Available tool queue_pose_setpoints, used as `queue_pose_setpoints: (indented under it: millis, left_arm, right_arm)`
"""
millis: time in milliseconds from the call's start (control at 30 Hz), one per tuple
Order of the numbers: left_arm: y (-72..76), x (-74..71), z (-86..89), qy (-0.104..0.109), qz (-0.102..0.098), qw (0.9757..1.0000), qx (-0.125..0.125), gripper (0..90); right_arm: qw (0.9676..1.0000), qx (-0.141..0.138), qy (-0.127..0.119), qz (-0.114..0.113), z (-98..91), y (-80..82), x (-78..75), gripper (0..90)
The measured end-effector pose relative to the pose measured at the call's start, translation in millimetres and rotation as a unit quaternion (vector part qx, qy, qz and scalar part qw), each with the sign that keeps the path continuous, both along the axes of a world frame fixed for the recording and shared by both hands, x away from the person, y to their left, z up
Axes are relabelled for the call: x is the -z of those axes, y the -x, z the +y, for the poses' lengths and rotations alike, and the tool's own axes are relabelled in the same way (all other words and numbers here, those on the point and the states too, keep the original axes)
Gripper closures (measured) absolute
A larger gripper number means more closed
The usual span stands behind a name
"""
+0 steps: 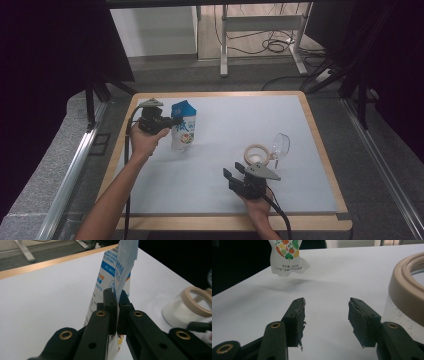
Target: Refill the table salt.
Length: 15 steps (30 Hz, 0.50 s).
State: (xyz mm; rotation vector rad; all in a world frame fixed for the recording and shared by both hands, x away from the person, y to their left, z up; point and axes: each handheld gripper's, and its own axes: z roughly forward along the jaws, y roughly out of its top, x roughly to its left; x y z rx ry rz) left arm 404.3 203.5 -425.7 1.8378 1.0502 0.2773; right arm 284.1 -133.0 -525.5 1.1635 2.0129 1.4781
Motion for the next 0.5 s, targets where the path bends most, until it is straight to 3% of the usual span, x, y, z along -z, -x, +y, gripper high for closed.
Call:
queue_pose_setpoints:
  millis: [67, 133, 333, 500]
  left_arm:
    - [-4.9, 10.5, 11.5, 0.014, -0.009, 0.9994, -0.029, 89.7]
    - [-7.0, 15.9, 16.9, 0.02, -0.008, 0.999, -0.04, 89.8]
    - [-10.3, 27.2, 34.0, 0.011, -0.007, 0.9974, -0.071, 89.7]
    - [-8.1, 34.6, 47.9, 0.021, -0.009, 0.9961, -0.086, 89.2]
  right_arm:
    - [1.0, 0.0, 0.001, 0.001, -0.1, 0.1, 0.2, 47.4]
    - [1.0, 0.0, 0.001, 0.001, 0.1, 0.2, 0.3, 47.4]
    - [1.0, -0.002, 0.004, 0.002, 0.9, 0.0, 1.5, 47.4]
    - [1.0, -0.002, 0.005, 0.002, 1.4, 0.5, 1.5, 47.4]
